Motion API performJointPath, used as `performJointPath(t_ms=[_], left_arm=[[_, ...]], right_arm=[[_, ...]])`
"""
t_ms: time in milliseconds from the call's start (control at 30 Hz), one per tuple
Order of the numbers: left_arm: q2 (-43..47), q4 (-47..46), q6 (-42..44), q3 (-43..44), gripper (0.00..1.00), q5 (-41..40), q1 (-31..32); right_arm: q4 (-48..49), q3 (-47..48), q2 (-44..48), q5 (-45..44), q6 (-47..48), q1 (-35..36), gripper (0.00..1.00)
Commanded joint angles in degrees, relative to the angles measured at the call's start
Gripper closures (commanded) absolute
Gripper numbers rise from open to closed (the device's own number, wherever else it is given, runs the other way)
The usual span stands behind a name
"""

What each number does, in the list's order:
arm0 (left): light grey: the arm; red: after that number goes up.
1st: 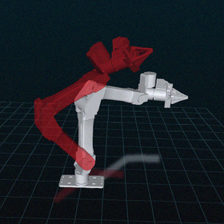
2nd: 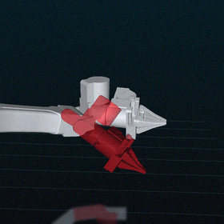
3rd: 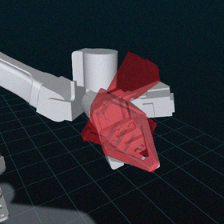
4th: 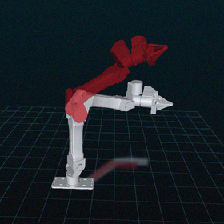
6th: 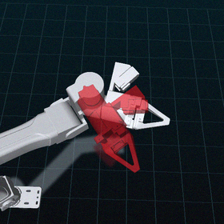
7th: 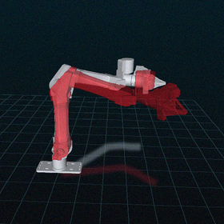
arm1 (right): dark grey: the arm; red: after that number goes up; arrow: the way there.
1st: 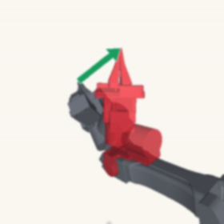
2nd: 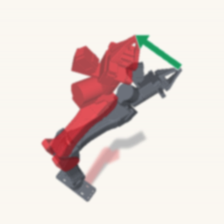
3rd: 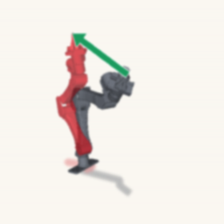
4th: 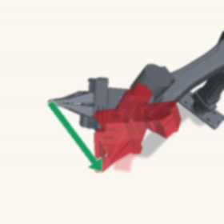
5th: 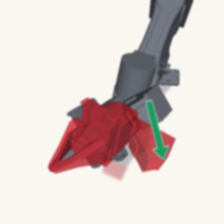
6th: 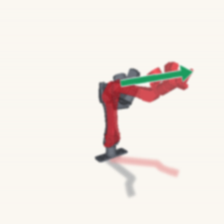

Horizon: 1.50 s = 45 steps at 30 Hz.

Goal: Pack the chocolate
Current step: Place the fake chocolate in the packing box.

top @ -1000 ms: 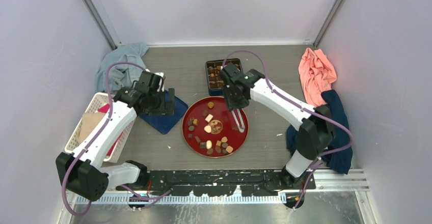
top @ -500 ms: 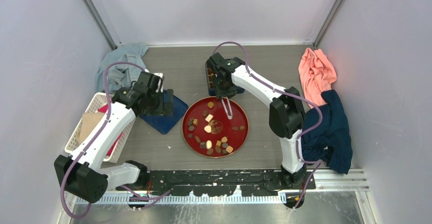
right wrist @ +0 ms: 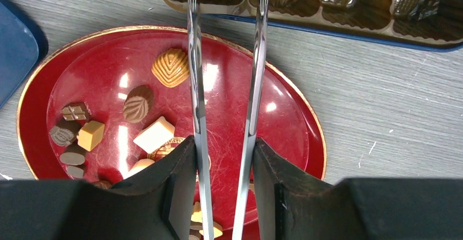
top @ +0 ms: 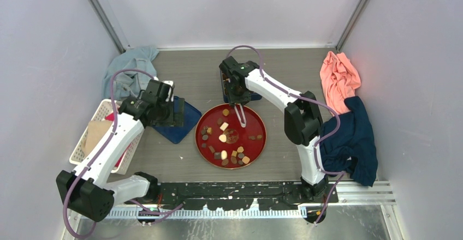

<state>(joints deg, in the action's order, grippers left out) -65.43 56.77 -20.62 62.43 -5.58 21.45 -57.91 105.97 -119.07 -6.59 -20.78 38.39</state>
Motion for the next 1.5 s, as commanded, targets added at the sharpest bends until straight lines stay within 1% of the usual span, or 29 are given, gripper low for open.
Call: performJointPath(t_ms=[0, 333, 433, 833, 967, 1067, 1233, 1367, 1467], left_arm=[[1.53, -0.43, -0.49, -0.13, 0.12, -1.17, -0.18], [1.61, -0.24, -1.22, 0.15, 0.12, -0.48, -0.18], [1.4, -0.35, -1.34, -0.02, 0.12, -0.61, -0.18], [1.0, -1.03, -1.26, -0.53, 0.12, 0.44, -0.18], [0.85, -1.4, -1.18, -0.95, 0.12, 0.53, -0.18], [0.71, -1.47, -1.25, -1.11, 0.12, 0.87, -0.18], [0.57, -1.75, -1.26, -1.02, 0.12, 0.75, -0.18], [0.39, -1.88, -1.26, -0.78, 0.12, 0.92, -0.18], [0.39, -2.09, -1.35, -0.82, 0.12, 0.88, -0.18]], right_arm=[[1.48, 3.77, -0.06, 1.33, 0.08, -0.02, 0.84], [0.36, 7.88, -2.28, 2.25, -0.32, -0.01, 0.8], [0.1, 8.02, -2.35, 2.34, -0.32, -0.02, 0.78], [-0.27, 7.67, -2.27, 2.37, -0.41, -0.02, 0.66], [-0.19, 7.83, -2.21, 2.35, -0.4, -0.06, 0.64], [-0.1, 8.15, -2.3, 2.46, -0.4, -0.01, 0.61], [-0.34, 8.91, -2.79, 2.48, -0.27, -0.01, 0.6], [-0.45, 9.31, -2.98, 2.25, -0.12, -0.13, 0.57], [-0.71, 9.86, -3.19, 2.17, -0.12, -0.16, 0.56]])
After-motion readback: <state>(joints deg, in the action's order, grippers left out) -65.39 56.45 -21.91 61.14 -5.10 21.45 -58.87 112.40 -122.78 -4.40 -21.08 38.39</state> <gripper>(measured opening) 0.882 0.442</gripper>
